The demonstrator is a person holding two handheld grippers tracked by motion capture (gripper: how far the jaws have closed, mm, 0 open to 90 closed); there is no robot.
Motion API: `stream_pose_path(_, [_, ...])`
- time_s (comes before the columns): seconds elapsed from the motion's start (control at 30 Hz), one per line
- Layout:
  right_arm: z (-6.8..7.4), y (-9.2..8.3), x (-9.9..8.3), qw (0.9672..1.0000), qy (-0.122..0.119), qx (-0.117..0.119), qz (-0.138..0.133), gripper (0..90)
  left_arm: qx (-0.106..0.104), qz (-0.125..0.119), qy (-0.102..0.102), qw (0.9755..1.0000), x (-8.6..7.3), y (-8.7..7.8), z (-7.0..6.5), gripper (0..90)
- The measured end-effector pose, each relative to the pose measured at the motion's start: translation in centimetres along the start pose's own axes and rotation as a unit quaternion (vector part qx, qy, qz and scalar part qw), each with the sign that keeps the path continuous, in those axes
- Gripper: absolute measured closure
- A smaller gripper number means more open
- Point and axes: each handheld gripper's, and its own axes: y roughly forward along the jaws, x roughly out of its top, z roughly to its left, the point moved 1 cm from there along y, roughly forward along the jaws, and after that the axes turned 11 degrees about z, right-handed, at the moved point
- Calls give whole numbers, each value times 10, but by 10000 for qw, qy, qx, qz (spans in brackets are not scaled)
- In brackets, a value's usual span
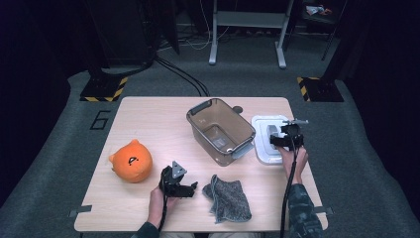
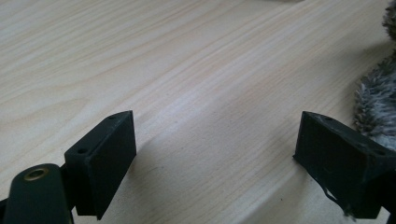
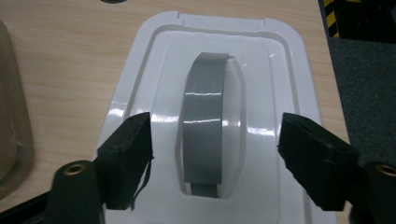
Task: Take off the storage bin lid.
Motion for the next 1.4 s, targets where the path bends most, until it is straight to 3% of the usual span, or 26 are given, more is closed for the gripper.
stream_pose_path(0.27, [-4,-24,-29,9991,-391,53,-163,142,-6,3,16,10000,0,0,0,121])
stream_pose_path(0.5, [0,-41,-70,9974,-635,288,-183,55,-66,36,-7,10000,0,0,2,121])
stream_pose_path(0.63, [8,-42,-95,9965,-691,457,-141,6,-34,-10,-78,10000,0,1,1,120])
stream_pose_path(0.83, [13,-35,-124,9955,-864,394,-53,0,-29,-26,-46,10000,0,0,0,118])
stream_pose_path(1.0, [16,-29,-137,9943,-974,429,-103,0,-21,-149,-66,9999,0,-3,0,119])
stream_pose_path(1.07, [16,-26,-140,9942,-1020,330,-122,0,36,-187,-32,9998,0,-7,1,118])
stream_pose_path(1.33, [17,-23,-141,9933,-1088,371,-100,0,-81,-478,-42,9988,7,-37,7,119])
stream_pose_path(1.4, [17,-23,-142,9937,-1034,406,-120,0,-191,-503,-53,9985,10,-46,10,119])
